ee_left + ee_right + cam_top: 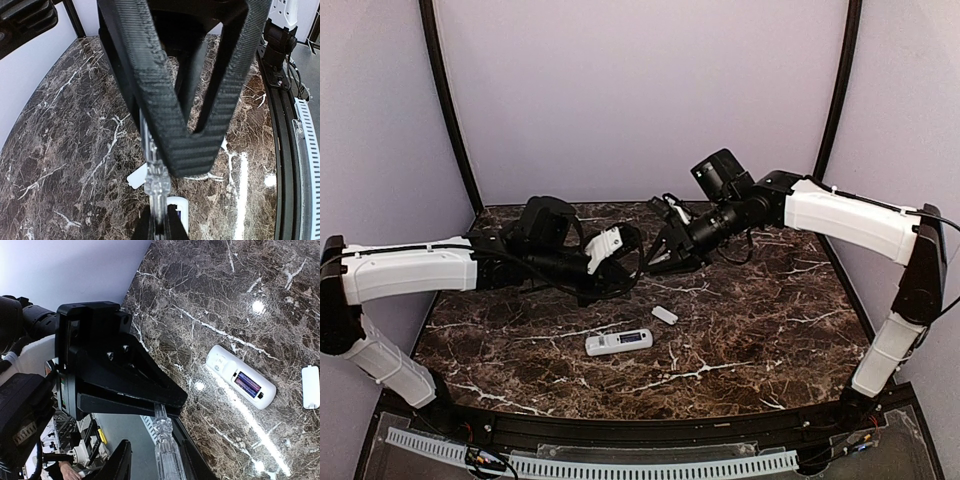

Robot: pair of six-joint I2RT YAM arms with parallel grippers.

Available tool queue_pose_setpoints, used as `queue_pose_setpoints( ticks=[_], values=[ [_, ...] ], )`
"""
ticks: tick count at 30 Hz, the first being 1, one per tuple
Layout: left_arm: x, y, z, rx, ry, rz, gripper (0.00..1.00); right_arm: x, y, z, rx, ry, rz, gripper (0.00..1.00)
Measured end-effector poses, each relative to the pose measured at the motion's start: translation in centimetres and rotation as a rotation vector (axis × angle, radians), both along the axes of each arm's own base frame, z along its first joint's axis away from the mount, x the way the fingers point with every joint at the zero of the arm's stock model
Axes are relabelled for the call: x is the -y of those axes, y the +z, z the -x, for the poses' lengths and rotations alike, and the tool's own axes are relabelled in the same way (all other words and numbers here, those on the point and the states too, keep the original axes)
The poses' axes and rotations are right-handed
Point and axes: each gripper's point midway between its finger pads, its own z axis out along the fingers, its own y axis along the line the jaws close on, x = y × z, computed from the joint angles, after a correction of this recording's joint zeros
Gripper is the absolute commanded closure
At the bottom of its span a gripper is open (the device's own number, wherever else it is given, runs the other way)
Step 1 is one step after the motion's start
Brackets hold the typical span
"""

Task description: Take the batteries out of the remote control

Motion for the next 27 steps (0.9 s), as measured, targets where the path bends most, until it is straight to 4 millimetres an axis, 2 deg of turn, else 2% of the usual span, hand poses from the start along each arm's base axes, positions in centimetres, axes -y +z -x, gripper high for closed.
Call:
queue_pose_setpoints(
  ticks=[15, 27],
  values=[
    [0.12, -0.59, -0.09, -0.037, 0.012, -0.015, 1.00, -0.10, -0.45, -0.30, 0.009, -0.012, 0.016, 0.74],
    [0.07, -0.67, -0.10, -0.044, 0.016, -0.017, 1.00, -0.29, -0.47, -0.52, 0.015, -0.016, 0.011, 0.73]
  ],
)
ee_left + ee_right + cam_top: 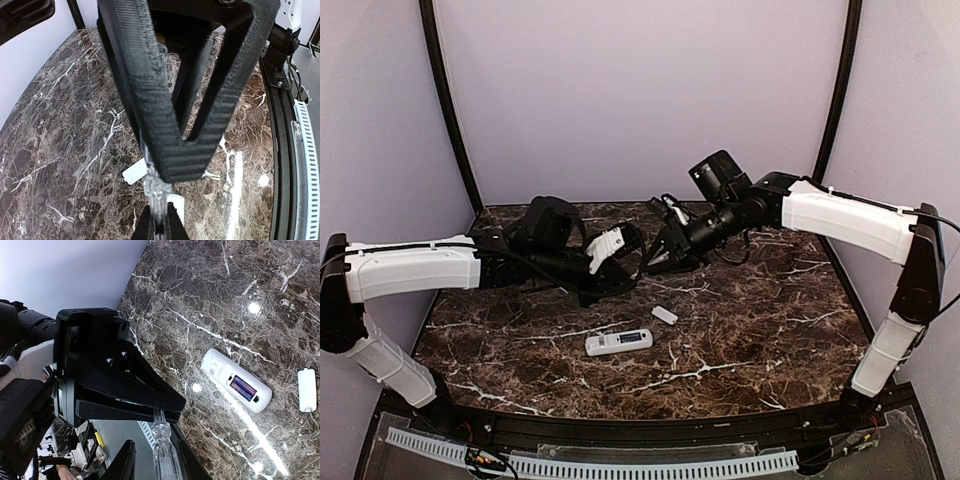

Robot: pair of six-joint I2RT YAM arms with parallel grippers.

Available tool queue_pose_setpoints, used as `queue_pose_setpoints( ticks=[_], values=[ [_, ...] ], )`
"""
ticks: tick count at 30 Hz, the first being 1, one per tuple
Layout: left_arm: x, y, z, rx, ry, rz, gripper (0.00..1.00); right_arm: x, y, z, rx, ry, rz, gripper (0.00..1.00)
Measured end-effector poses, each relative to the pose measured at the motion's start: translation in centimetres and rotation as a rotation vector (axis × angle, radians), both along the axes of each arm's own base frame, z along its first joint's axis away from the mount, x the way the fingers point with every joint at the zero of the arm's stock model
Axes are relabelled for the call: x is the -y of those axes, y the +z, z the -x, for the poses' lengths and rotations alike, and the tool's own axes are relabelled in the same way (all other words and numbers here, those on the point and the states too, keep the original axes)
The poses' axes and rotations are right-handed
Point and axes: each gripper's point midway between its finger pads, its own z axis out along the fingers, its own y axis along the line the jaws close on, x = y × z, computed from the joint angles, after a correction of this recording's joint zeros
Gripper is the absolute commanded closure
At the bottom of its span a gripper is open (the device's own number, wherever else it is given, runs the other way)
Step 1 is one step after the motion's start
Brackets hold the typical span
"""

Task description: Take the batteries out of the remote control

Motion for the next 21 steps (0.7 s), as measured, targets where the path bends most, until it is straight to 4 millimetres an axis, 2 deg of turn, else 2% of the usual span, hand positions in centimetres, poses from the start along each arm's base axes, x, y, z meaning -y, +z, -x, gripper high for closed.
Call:
queue_pose_setpoints(
  ticks=[8, 21],
  values=[
    [-0.02, -0.02, -0.02, 0.000, 0.001, -0.001, 1.00, -0.09, 0.01, -0.09, 0.003, 0.000, -0.004, 0.73],
    [-0.15, -0.17, -0.05, -0.003, 0.005, -0.008, 1.00, -0.11, -0.46, -0.38, 0.007, -0.010, 0.011, 0.89]
  ],
)
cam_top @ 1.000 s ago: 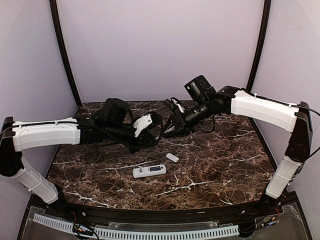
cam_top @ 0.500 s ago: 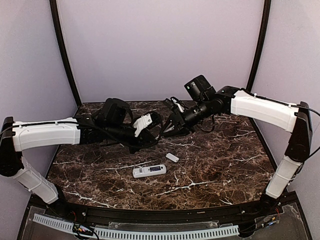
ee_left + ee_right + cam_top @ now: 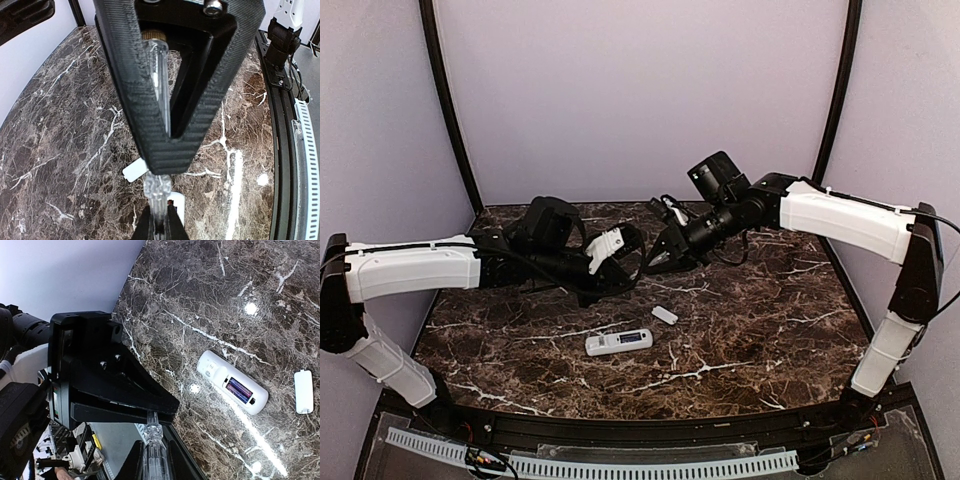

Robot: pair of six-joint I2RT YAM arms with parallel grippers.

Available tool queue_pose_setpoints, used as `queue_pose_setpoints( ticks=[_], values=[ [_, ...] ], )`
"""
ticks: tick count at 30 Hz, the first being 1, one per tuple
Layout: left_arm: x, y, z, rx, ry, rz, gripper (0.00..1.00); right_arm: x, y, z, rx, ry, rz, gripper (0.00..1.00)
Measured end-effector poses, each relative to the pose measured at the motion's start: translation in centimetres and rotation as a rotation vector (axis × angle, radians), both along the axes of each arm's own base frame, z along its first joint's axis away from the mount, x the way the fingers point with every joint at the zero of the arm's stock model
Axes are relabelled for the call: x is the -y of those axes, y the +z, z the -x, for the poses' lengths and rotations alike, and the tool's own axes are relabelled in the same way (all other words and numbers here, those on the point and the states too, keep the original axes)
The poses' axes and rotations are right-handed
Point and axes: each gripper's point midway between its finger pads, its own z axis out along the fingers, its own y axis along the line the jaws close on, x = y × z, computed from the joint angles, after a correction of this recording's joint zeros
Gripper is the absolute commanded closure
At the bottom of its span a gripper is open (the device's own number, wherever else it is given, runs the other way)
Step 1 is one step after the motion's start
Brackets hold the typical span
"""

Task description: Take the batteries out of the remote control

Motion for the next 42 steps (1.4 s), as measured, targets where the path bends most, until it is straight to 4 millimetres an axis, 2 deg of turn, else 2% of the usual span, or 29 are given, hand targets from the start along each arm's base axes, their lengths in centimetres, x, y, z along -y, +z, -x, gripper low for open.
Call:
queue_pose_setpoints(
  ticks=[4, 11, 14, 18, 20, 23, 25, 27, 32, 36, 39, 42],
  values=[
    [0.0, 0.0, 0.0, 0.000, 0.001, -0.002, 1.00, -0.1, 0.1, 0.0, 0.002, 0.004, -0.005, 0.99],
    [0.0, -0.2, 0.0, 0.011, 0.002, -0.013, 0.99, -0.1, -0.1, 0.0, 0.013, 0.011, -0.007, 1.00],
    [-0.1, -0.4, 0.1, 0.011, 0.005, -0.025, 0.91, -0.1, -0.5, 0.1, 0.017, 0.017, -0.007, 1.00],
    [-0.2, -0.6, 0.3, 0.005, 0.005, -0.033, 0.70, 0.0, -0.9, 0.4, 0.045, 0.022, -0.001, 1.00],
    [-0.1, -0.5, 0.3, 0.009, 0.009, -0.033, 0.57, 0.5, -1.5, 0.6, 0.054, 0.019, 0.018, 1.00],
    [-0.3, -0.4, 0.0, 0.023, 0.023, -0.037, 0.26, 1.4, -2.4, 0.8, 0.073, 0.009, 0.049, 1.00],
    [-0.6, 0.0, -0.2, 0.032, 0.048, -0.034, 0.13, 1.9, -2.5, 0.9, 0.087, 0.002, 0.062, 1.00],
    [-1.0, 0.5, -0.4, 0.042, 0.076, -0.025, 0.09, 2.3, -2.3, 0.9, 0.111, -0.005, 0.069, 1.00],
    [-2.0, 2.7, -0.9, 0.061, 0.156, 0.015, 0.14, 3.2, -1.8, 0.8, 0.164, -0.024, 0.081, 1.00],
    [-2.9, 4.1, -1.1, 0.046, 0.229, 0.059, 0.16, 3.8, -2.2, 0.9, 0.184, -0.032, 0.100, 1.00],
    [-4.1, 4.1, -0.9, 0.014, 0.290, 0.081, 0.17, 4.1, -2.6, 0.9, 0.189, -0.035, 0.114, 1.00],
    [-5.3, 2.8, -0.7, -0.050, 0.362, 0.075, 0.21, 4.3, -2.9, 0.9, 0.196, -0.039, 0.124, 1.00]
  ],
)
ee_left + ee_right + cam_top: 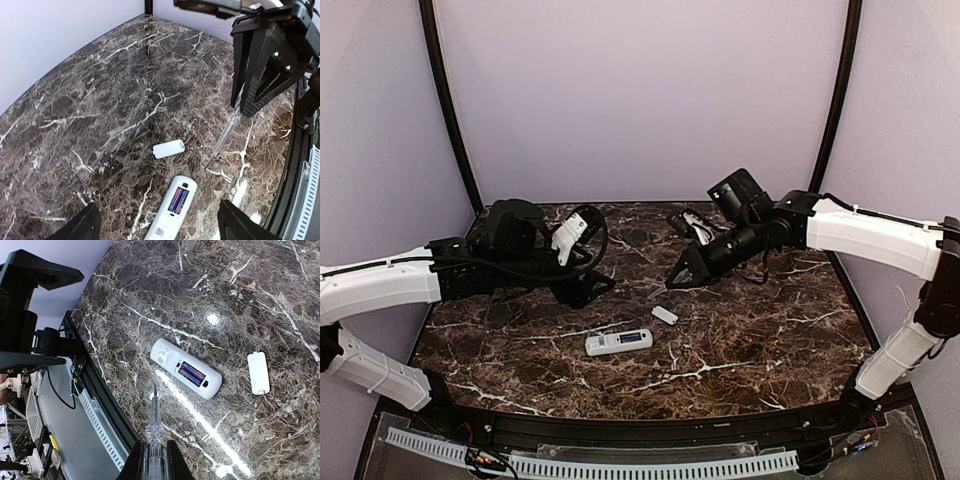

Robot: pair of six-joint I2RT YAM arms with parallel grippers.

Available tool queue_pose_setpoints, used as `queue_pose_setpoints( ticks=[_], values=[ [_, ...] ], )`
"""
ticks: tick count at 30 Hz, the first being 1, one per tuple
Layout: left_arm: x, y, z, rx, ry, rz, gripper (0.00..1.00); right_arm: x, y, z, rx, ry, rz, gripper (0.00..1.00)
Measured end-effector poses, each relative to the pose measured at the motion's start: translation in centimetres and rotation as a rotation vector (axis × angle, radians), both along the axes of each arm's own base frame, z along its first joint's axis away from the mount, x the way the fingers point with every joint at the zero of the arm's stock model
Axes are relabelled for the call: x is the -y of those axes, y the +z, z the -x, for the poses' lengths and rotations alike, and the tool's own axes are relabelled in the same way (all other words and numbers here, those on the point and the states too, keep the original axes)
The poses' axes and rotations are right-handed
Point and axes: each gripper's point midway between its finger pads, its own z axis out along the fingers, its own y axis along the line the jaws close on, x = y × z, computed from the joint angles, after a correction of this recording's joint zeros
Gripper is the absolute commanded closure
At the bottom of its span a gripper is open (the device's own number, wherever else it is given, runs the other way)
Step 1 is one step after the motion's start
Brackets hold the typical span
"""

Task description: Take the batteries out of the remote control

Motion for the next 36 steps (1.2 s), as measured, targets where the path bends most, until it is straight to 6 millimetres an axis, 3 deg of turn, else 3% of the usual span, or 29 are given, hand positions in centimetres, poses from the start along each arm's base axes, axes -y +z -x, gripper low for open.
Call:
queue_pose_setpoints(
  ticks=[6, 10, 15, 19, 25, 36],
  values=[
    [-2.2, -4.0, 0.0, -0.168, 0.133, -0.014, 0.24, 0.5, -0.3, -0.1, 0.007, -0.022, 0.013, 1.00],
    [-3.9, -7.2, 0.7, -0.293, 0.215, -0.041, 0.29, 0.9, -1.3, 0.0, -0.009, -0.059, 0.040, 1.00],
    [-5.1, -9.8, 1.8, -0.417, 0.293, -0.049, 0.34, 0.9, -2.3, 0.1, -0.040, -0.117, 0.076, 1.00],
    [-5.6, -11.6, 2.3, -0.486, 0.342, -0.053, 0.40, 0.1, -3.8, 0.3, -0.063, -0.144, 0.116, 1.00],
    [-6.0, -13.3, 2.6, -0.546, 0.389, -0.072, 0.41, -1.7, -6.8, 0.6, -0.087, -0.165, 0.213, 1.00],
    [-6.0, -15.9, 3.7, -0.636, 0.399, -0.090, 0.42, -1.7, -7.8, -0.1, -0.065, -0.226, 0.279, 1.00]
  ],
)
